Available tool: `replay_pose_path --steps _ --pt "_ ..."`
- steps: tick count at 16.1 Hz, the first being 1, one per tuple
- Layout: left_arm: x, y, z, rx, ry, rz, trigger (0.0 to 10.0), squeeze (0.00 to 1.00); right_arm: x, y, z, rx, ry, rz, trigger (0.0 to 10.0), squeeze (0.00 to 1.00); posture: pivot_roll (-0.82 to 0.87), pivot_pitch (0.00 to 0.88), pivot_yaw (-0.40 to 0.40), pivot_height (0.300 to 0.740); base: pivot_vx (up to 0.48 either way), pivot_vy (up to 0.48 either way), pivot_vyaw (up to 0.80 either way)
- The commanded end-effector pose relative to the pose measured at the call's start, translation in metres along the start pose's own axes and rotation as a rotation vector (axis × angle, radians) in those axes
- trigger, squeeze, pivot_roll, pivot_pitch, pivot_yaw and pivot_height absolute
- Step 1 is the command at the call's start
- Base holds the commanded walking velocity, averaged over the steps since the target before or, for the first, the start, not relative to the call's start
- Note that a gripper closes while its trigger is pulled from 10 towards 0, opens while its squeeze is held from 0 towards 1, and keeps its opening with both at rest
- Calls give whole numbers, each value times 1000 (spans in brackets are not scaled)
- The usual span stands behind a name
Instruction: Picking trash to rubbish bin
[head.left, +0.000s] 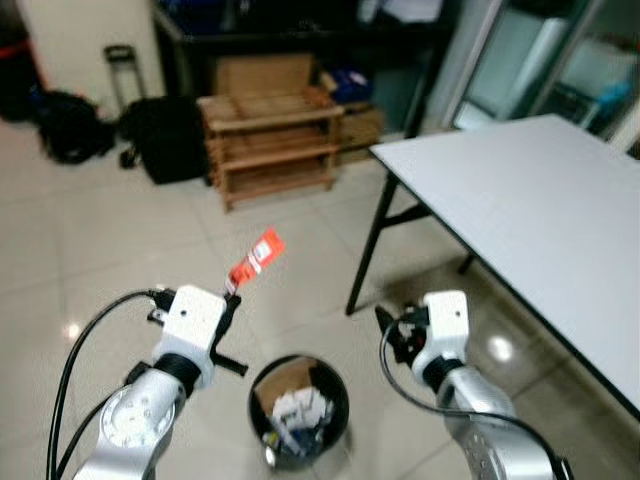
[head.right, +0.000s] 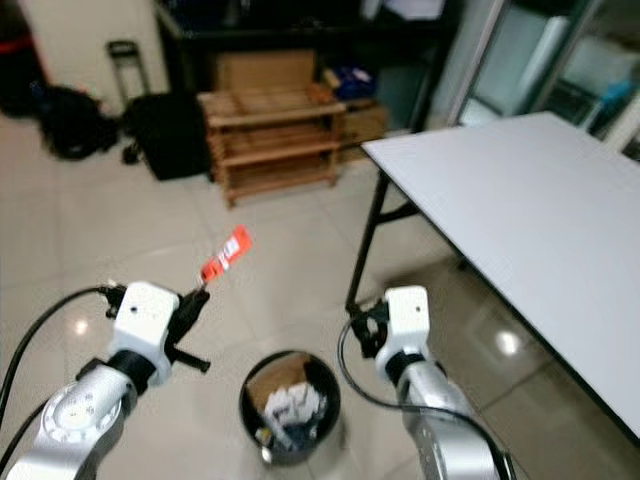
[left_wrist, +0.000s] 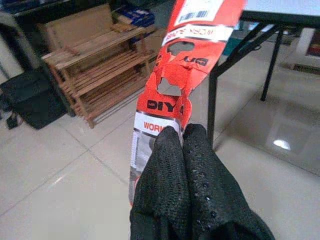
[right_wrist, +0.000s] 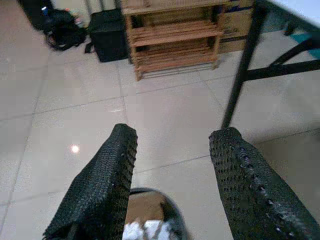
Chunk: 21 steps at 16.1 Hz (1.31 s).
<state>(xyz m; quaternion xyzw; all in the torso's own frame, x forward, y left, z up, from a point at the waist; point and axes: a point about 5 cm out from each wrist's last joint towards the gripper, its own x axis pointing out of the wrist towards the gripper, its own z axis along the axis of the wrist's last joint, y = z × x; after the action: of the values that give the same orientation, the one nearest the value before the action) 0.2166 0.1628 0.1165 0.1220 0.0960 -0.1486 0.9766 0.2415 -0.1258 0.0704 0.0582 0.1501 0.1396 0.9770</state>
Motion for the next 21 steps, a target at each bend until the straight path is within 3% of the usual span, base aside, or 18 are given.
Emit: replay_pose_path --steps 1,2,4,6,9,11,13,17,21 --pt "3 -7 2 -5 -11 -32 10000 0 -4 -11 0 -18 4 -40 10000 0 50 36 -66 740 356 0 0" --pt "4 -10 0 -8 -11 -61 10000 0 -4 -10 0 -58 14 -26 10000 0 50 36 -66 740 0 0 0" --pt "8 -15 -12 74 48 -120 10000 0 -5 -7 -2 -124 36 21 10000 0 36 40 -72 740 0 0 0" --pt "26 -16 -40 102 116 -200 10000 0 -12 0 -8 -213 98 174 10000 0 12 52 -91 740 0 0 0" --pt "52 -13 -67 119 192 -289 10000 0 -20 -7 -4 -276 119 241 10000 0 -24 69 -105 740 0 0 0" --pt "58 -14 -70 133 197 -316 10000 0 -23 -8 -3 -284 122 253 10000 0 -34 73 -106 740 0 0 0" --pt "77 -20 -80 214 229 -398 10000 0 -38 -6 -1 -316 146 342 10000 0 -106 101 -98 740 0 0 0" --pt "104 -35 -68 212 178 -481 10000 0 -60 -5 2 -359 190 399 10000 0 -180 135 -93 740 0 0 0" --pt "118 -46 -53 209 121 -533 10000 0 -69 -4 5 -361 203 398 10000 0 -201 153 -97 740 0 0 0"
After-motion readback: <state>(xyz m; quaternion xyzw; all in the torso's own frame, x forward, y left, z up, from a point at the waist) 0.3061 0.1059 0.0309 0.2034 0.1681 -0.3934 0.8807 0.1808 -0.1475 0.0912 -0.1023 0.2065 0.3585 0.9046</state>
